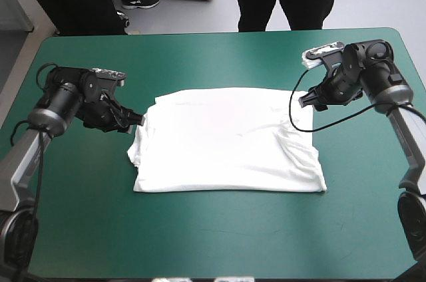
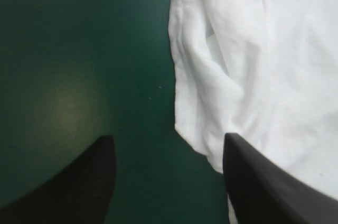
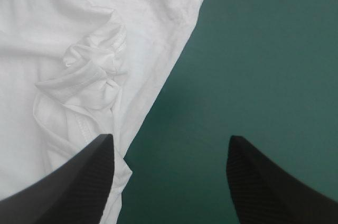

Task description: Fold the cloth

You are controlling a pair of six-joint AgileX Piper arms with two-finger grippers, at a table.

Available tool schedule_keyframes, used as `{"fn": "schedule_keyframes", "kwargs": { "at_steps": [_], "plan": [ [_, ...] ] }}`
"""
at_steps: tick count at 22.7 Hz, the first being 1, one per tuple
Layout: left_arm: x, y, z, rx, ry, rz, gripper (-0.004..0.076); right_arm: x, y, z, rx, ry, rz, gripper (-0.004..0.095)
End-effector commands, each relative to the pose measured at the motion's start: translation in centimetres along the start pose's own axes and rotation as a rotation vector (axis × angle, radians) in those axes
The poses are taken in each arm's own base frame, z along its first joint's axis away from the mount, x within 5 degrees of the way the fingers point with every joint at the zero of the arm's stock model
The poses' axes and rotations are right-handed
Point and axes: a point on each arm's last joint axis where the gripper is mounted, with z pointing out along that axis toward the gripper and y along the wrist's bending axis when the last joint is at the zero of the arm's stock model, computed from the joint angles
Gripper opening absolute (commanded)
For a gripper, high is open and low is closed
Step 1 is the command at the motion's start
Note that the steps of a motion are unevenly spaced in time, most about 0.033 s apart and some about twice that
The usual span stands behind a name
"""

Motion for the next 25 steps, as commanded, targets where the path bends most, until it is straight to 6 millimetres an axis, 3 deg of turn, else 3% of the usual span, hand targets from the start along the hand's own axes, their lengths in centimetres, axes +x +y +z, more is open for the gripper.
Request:
{"fn": "schedule_keyframes", "kwargs": {
  "at_steps": [1, 10, 15, 22, 25],
  "plan": [
    [-1.4, 0.0, 1.0, 0.003, -0.035, 0.0, 0.0459, -0.3, -0.5, -2.9, 0.034, -0.106, -0.012, 0.059],
    [-2.7, 0.1, 7.5, 0.007, 0.052, -0.017, 0.0456, -0.4, -0.5, -2.9, 0.037, -0.123, -0.012, 0.0578],
    [-2.6, 0.0, 9.3, 0.025, 0.1, -0.036, 0.0445, -0.5, -0.6, -2.9, 0.039, -0.135, -0.012, 0.0535],
    [-2.7, -0.3, 9.8, 0.056, 0.098, -0.052, -0.0016, -0.5, -0.6, -2.9, 0.04, -0.137, -0.012, 0.0522],
    [-2.9, -0.3, 8.5, 0.057, 0.082, -0.05, -0.0014, -0.5, -0.6, -2.9, 0.04, -0.137, -0.012, 0.0523]
  ]
}}
